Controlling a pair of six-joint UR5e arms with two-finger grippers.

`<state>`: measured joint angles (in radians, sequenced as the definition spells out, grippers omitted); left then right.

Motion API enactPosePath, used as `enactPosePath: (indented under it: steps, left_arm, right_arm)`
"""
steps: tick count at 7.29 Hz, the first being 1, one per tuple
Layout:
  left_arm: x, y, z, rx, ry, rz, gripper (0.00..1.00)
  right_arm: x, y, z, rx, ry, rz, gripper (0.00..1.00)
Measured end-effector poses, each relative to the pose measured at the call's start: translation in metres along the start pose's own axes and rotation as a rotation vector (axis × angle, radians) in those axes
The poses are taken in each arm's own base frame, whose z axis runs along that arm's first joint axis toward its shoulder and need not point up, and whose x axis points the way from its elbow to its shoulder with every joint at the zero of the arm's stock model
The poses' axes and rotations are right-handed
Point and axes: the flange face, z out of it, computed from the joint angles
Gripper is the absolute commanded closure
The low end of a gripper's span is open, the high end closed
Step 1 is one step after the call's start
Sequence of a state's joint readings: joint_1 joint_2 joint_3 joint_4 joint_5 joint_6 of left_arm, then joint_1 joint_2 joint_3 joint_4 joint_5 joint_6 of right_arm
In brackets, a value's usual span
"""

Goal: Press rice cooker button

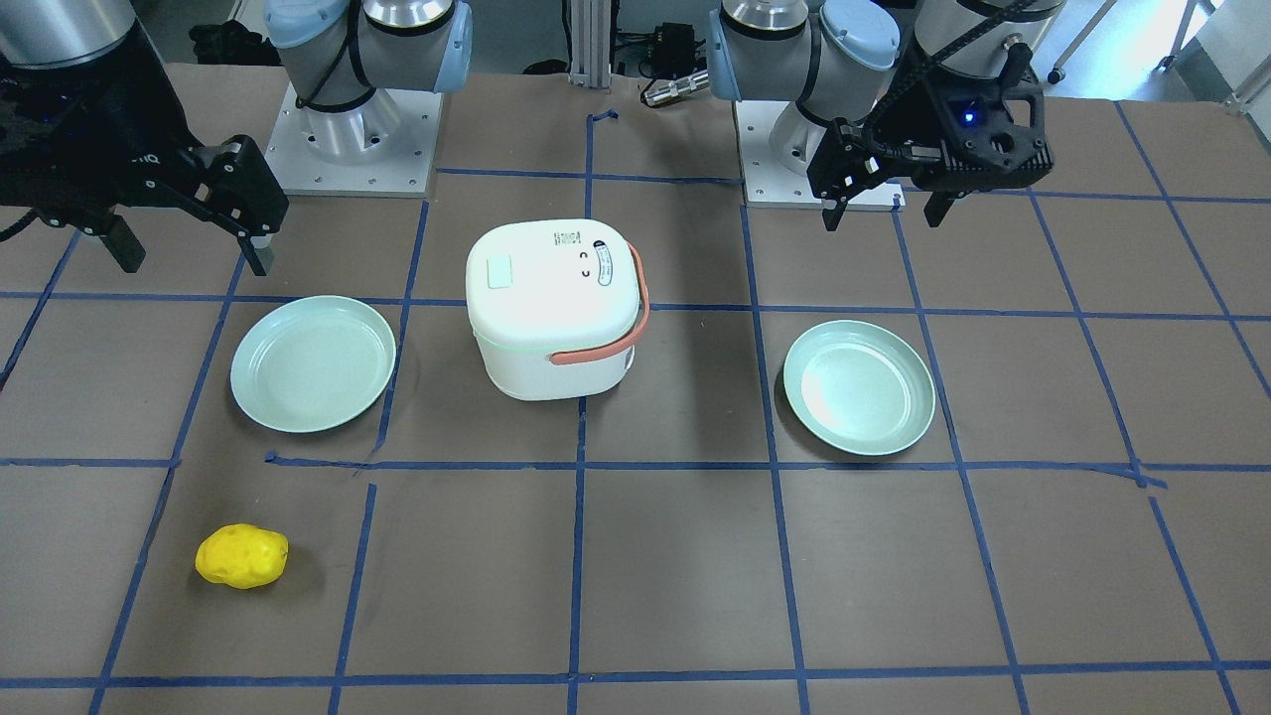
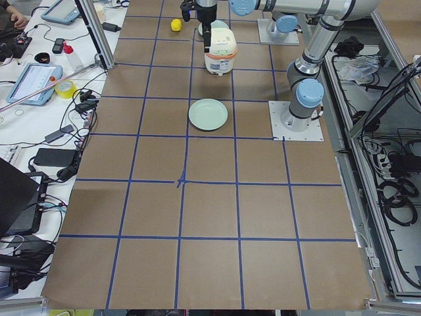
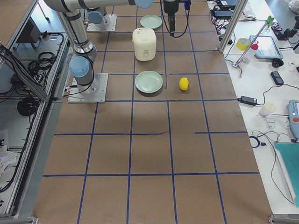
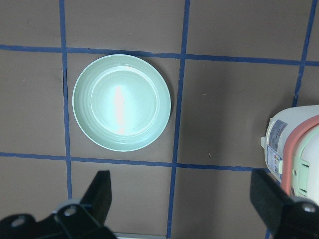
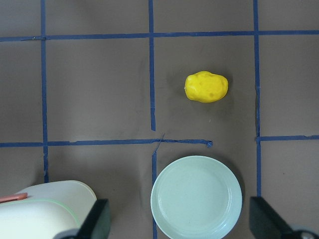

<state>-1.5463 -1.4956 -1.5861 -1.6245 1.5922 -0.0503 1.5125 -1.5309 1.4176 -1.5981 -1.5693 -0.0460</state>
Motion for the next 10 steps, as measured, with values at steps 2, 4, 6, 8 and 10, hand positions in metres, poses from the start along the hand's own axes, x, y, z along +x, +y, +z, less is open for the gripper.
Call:
enactPosePath:
  steps: [2, 4, 6, 8, 10]
  left_arm:
    - [0.0, 0.0, 0.0, 0.0, 0.0, 0.001, 0.0]
    - [0.0, 0.0, 0.0, 0.0, 0.0, 0.0, 0.0]
    - [0.0, 0.0, 0.0, 0.0, 0.0, 0.0, 0.0]
    - [0.0, 0.0, 0.0, 0.0, 0.0, 0.001, 0.0]
    - [0.0, 0.0, 0.0, 0.0, 0.0, 0.001, 0.0]
  right_arm:
    - [0.0, 0.0, 0.0, -0.002, 0.0, 0.0, 0.14]
    - [0.0, 0.0, 0.001, -0.002, 0.0, 0.0, 0.13]
    - [0.0, 0.0, 0.001, -0.003, 0.001, 0.0, 0.55]
    - [-0.002, 0.003, 0.003, -0.015, -0.007, -0.003, 0.84]
    - [-0.025, 0.02, 0.017, -0.059, -0.045, -0.032, 1.0]
